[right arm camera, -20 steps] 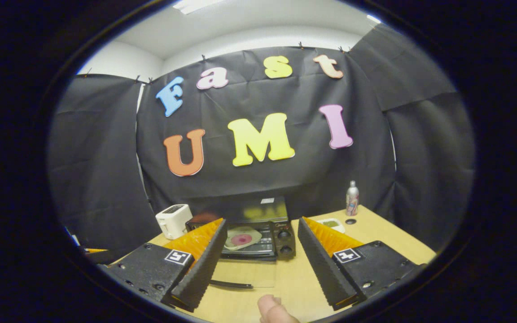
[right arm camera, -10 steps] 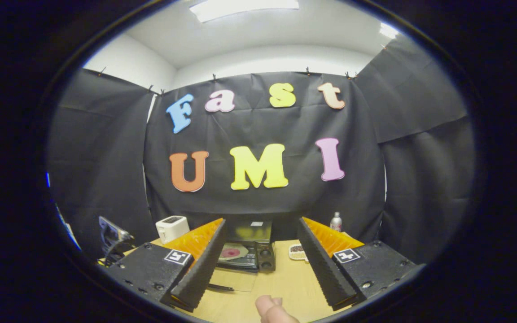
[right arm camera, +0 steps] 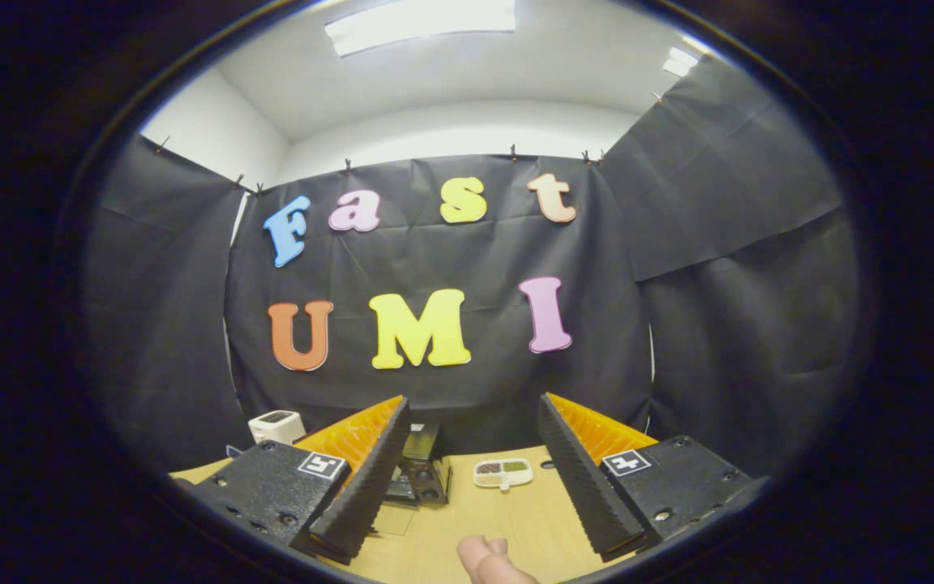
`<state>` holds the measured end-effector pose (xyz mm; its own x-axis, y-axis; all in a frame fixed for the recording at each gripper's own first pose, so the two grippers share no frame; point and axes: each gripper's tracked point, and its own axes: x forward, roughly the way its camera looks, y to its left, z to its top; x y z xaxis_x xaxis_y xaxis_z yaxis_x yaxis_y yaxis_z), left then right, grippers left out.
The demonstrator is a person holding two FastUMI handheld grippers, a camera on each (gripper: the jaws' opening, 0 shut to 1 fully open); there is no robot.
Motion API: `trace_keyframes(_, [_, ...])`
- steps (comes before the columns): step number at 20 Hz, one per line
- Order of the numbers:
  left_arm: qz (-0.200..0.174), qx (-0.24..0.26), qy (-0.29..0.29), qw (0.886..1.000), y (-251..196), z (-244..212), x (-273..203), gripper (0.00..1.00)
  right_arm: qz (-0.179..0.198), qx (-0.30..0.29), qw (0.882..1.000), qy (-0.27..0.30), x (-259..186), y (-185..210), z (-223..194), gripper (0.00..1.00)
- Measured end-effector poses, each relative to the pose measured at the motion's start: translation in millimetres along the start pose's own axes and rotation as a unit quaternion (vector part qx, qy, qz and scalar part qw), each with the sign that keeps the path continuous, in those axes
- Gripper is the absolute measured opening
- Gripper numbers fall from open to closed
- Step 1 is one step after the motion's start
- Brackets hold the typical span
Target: Open the electric oven with the left hand, put the food in, and close the electric oven.
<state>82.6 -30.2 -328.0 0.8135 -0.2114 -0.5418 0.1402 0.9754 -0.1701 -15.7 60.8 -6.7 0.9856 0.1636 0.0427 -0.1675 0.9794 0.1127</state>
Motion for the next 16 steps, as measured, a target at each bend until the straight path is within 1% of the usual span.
trace_keyframes(1, [0.007, 0.003, 0.004, 1.000, -0.1, -2.7, 5.2, 0.95, 0.004, 0.002, 1.000, 0.003, -0.5, -0.4, -3.1, 0.94])
trace_keyframes(2, [0.014, 0.011, 0.013, 1.000, 0.8, -6.9, 10.0, 0.95, 0.010, 0.005, 1.000, 0.006, -2.1, 1.0, -5.8, 1.00])
trace_keyframes(3, [0.015, 0.016, 0.021, 1.000, -0.9, -10.6, 14.7, 0.95, 0.016, 0.008, 1.000, 0.009, -1.5, 1.1, -8.7, 0.95])
trace_keyframes(5, [0.014, 0.019, 0.028, 0.999, -4.5, -13.5, 23.2, 0.95, 0.024, 0.013, 0.999, 0.016, 1.0, -1.0, -15.2, 0.95])
trace_keyframes(6, [0.018, 0.023, 0.029, 0.999, -2.9, -14.4, 26.7, 0.95, 0.024, 0.017, 0.999, 0.020, 3.0, -3.9, -20.8, 0.94])
trace_keyframes(7, [0.018, 0.023, 0.031, 0.999, -3.9, -15.2, 29.6, 0.95, 0.024, 0.020, 0.999, 0.022, 5.1, -6.3, -22.5, 1.00])
trace_keyframes(11, [0.014, 0.015, 0.040, 0.999, -5.0, -18.4, 44.6, 0.95, 0.012, 0.030, 0.999, 0.033, 17.2, -19.8, -35.9, 1.00])
trace_keyframes(12, [0.012, 0.008, 0.043, 0.999, -7.3, -18.4, 46.8, 0.95, 0.008, 0.028, 0.999, 0.037, 21.2, -23.2, -40.0, 0.94])
trace_keyframes(13, [0.011, 0.008, 0.053, 0.998, -8.3, -20.6, 43.6, 0.96, 0.006, 0.028, 0.999, 0.041, 23.9, -25.0, -42.7, 0.94])
trace_keyframes(16, [0.010, 0.009, 0.052, 0.999, -7.7, -16.2, 45.7, 0.96, 0.010, 0.029, 0.998, 0.047, 30.0, -24.5, -47.4, 0.95])
